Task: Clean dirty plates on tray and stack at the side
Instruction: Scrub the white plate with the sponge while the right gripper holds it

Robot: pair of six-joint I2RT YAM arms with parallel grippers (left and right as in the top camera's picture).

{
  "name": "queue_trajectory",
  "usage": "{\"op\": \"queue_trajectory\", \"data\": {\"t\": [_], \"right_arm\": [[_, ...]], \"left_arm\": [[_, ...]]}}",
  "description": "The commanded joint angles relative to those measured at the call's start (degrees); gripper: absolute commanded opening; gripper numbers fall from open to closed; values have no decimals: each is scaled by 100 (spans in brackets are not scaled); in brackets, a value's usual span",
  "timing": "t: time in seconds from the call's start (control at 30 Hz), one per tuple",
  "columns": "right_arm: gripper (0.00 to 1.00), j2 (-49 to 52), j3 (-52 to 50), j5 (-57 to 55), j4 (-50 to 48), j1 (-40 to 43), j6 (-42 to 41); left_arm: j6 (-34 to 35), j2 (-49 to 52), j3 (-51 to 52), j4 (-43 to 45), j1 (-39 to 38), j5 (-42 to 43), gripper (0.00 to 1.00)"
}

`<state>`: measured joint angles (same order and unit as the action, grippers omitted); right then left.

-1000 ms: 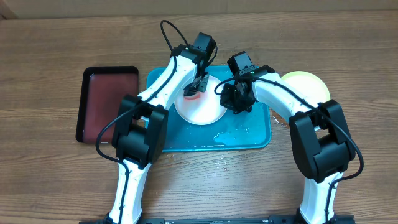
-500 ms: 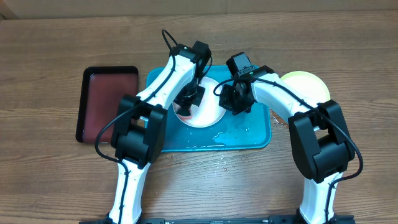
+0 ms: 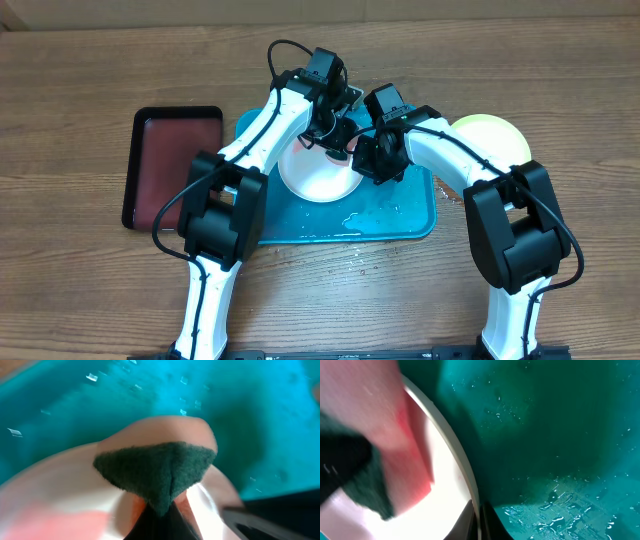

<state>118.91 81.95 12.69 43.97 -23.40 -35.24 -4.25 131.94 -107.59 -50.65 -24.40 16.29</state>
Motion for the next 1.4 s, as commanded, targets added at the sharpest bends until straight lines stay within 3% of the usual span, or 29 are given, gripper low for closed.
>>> {"op": "queue_trajectory", "data": {"t": [0.0,0.17,0.33,0.53,0.8,1.07,1.23,1.37], "right_arm": [[4,81,-90,-85,-13,-2,-33],[4,81,-90,-87,-13,-2,-33],[4,81,-90,-87,-13,-2,-33],[4,81,-90,-85,-13,-2,-33],[4,81,-90,-85,-15,-2,-35],[4,81,-90,-85,-15,-2,-35],[4,81,-90,-85,-15,-2,-35],[4,81,-90,-85,-13,-2,-33]], "left_arm": [[459,92,9,74,-13,-1370,4],[1620,92,9,-278,7,-3545,5],[1967,92,9,-741,50,-3869,4],[1698,92,9,-1106,35,-2723,4],[-496,92,9,-1574,26,271,4],[-737,92,9,-1493,39,404,4],[-190,92,9,-699,44,-348,4],[1104,92,9,-245,46,-2323,4]]}}
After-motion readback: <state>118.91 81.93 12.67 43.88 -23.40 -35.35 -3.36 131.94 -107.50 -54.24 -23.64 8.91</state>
